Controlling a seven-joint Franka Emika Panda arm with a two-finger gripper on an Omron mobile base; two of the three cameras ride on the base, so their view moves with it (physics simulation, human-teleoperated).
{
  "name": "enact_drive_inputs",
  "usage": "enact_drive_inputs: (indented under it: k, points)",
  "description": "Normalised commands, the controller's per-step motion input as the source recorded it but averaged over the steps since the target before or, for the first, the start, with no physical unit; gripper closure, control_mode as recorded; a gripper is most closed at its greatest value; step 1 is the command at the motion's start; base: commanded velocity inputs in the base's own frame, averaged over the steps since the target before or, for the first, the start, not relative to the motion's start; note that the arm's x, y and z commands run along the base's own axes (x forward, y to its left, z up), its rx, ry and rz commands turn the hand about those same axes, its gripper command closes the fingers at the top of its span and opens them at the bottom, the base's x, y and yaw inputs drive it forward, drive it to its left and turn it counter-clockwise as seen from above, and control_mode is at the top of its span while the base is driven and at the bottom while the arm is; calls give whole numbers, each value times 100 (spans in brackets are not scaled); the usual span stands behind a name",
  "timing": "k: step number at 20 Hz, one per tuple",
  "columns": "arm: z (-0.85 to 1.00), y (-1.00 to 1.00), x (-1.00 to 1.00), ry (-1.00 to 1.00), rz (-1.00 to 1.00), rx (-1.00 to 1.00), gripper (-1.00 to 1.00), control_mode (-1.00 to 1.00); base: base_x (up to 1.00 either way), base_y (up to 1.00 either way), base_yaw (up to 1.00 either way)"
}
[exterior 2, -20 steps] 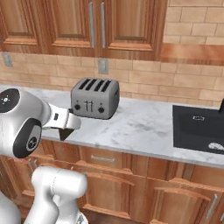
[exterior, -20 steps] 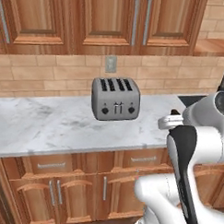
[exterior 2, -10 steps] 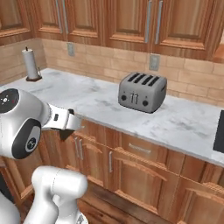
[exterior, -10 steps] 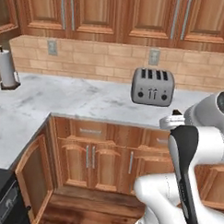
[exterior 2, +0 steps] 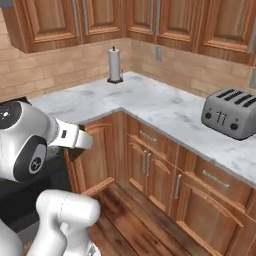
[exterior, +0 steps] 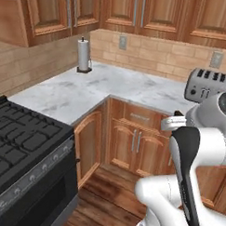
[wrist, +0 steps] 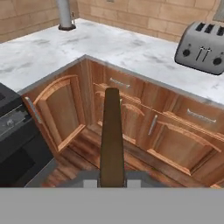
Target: Start the toaster. Once the lever pops up, take the bread to the plate on the dining counter.
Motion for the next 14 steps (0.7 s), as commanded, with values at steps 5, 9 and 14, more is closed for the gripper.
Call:
enact_drive_inputs:
  k: [5, 9, 14]
  points:
    - [0, 0, 0, 0, 0, 0, 100, 100, -62, 0, 60]
    - [0, 0, 0, 0, 0, 0, 100, 100, -59, 0, 59]
    - [0, 0, 0, 0, 0, 0, 100, 100, -56, 0, 58]
